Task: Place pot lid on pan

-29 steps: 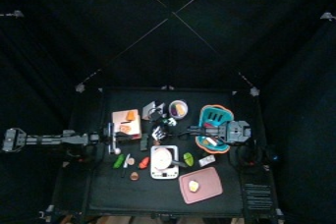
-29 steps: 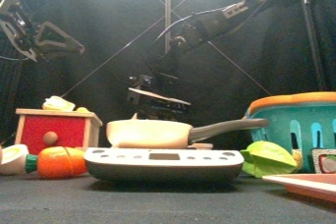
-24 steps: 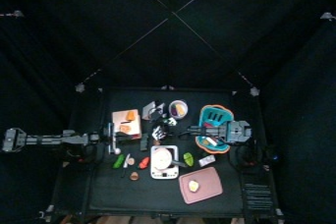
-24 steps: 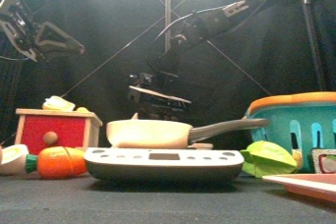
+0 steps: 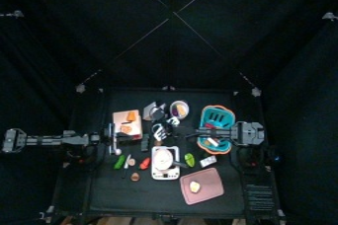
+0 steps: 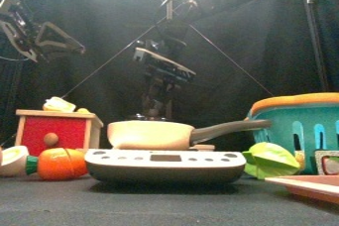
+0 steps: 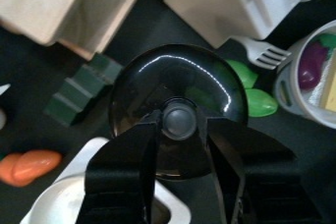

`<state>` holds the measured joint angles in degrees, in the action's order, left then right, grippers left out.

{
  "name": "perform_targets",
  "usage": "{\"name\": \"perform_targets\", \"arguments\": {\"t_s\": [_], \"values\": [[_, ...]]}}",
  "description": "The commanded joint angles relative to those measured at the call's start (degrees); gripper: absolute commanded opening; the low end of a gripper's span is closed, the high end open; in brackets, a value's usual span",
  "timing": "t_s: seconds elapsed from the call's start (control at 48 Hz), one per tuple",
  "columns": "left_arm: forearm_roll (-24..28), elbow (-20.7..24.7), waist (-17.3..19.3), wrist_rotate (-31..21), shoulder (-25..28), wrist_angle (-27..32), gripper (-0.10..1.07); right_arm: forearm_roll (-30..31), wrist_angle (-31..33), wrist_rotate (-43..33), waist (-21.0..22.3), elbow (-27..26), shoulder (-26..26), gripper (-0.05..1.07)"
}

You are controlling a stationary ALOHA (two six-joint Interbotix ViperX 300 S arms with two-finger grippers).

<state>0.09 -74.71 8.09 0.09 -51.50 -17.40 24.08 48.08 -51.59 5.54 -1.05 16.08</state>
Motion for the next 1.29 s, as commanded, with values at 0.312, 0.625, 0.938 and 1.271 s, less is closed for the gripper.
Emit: {"name": "perform_targets", "arguments": {"t_s": [0.312,0.625,0.938,1.271], "values": [[-0.1,1.1,0.1,0.0,0.0,-0.5,0.36,-3.6,0.9,-0.1,-9.1,-1.5,-3.9,0.66],[0.0,1.1,0.1,0.0,0.1,-0.5,0.36,-5.2,3.3,-0.3,-12.1,-1.5,-3.1,0.66],[0.0,1.0,0.1,0.1,0.0,-0.5,0.36,-7.5,3.8,-0.3,-14.0,-1.7,-1.6,0.66],[0.0,0.9,0.1,0.1,0.0,-0.5,0.36,-7.3,4.3,-0.1,-14.1,-1.6,-0.5,0.66]]}}
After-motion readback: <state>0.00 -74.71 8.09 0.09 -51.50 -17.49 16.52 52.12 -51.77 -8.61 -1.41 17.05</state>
